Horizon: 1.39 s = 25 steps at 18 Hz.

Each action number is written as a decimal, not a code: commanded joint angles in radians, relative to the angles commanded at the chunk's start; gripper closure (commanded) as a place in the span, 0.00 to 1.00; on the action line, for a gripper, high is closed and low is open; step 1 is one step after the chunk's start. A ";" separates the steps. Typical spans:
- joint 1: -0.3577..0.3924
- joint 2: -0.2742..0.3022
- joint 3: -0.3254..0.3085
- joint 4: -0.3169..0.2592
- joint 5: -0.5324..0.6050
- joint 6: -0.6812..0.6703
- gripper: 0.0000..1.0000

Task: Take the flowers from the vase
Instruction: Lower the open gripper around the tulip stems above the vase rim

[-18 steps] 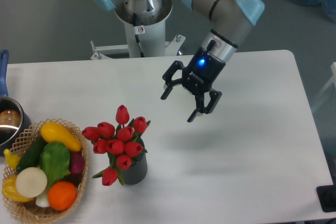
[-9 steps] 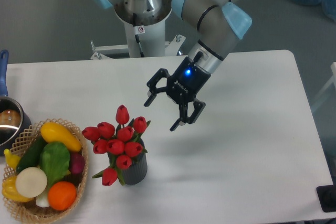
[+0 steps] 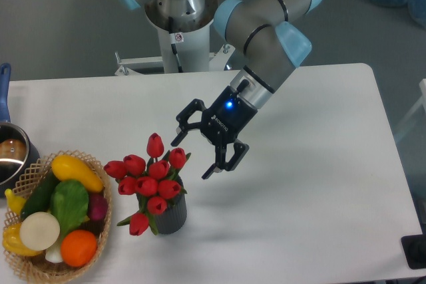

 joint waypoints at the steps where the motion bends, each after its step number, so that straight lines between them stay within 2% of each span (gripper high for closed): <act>1: -0.002 -0.005 0.000 0.005 -0.005 -0.002 0.00; 7: -0.011 -0.009 -0.002 0.005 -0.063 -0.009 0.00; 25: -0.074 -0.055 0.017 0.012 -0.066 -0.006 0.00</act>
